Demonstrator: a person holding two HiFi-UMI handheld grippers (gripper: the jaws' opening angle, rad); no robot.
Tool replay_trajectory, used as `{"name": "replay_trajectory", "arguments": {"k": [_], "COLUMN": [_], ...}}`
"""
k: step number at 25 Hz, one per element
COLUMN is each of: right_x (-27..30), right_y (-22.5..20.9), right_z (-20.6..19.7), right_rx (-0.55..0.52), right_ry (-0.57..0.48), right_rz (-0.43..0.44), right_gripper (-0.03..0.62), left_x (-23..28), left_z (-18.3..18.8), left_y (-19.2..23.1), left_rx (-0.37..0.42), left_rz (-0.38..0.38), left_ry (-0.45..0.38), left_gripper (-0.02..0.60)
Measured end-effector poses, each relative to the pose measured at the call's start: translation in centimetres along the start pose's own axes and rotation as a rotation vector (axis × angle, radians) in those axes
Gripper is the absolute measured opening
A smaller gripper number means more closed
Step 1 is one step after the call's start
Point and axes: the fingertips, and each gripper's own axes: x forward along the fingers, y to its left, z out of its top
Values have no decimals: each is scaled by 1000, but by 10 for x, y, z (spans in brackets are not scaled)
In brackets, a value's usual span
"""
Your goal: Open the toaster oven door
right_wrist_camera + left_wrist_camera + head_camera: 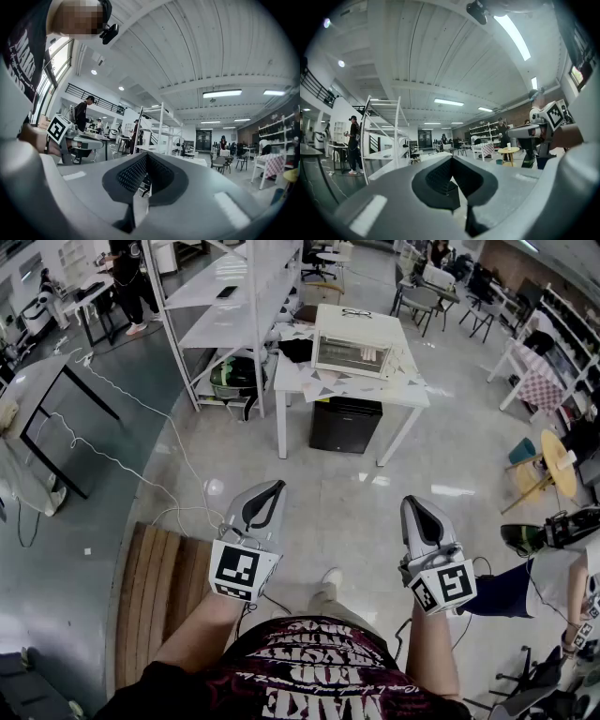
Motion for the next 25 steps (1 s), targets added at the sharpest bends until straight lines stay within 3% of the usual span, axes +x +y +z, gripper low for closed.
{"name": "replay_trajectory", "arguments": {"k": [7,18,25], "right_x": [30,73,89], "right_y": [-46,-111,-156], "right_z": [-12,-29,-27], "right_rx": [81,126,130], "right_ry": [-17,-7,-19], "right_rz": [17,35,46], "right_gripper": [26,25,25], "left_x": [55,137,182], "left_z": [3,-12,-2], "left_y": [10,16,17], "left_rx": [7,-10,1], "left_rz": [11,27,62], "left_ry": [10,55,55], "left_gripper": [0,0,0]}}
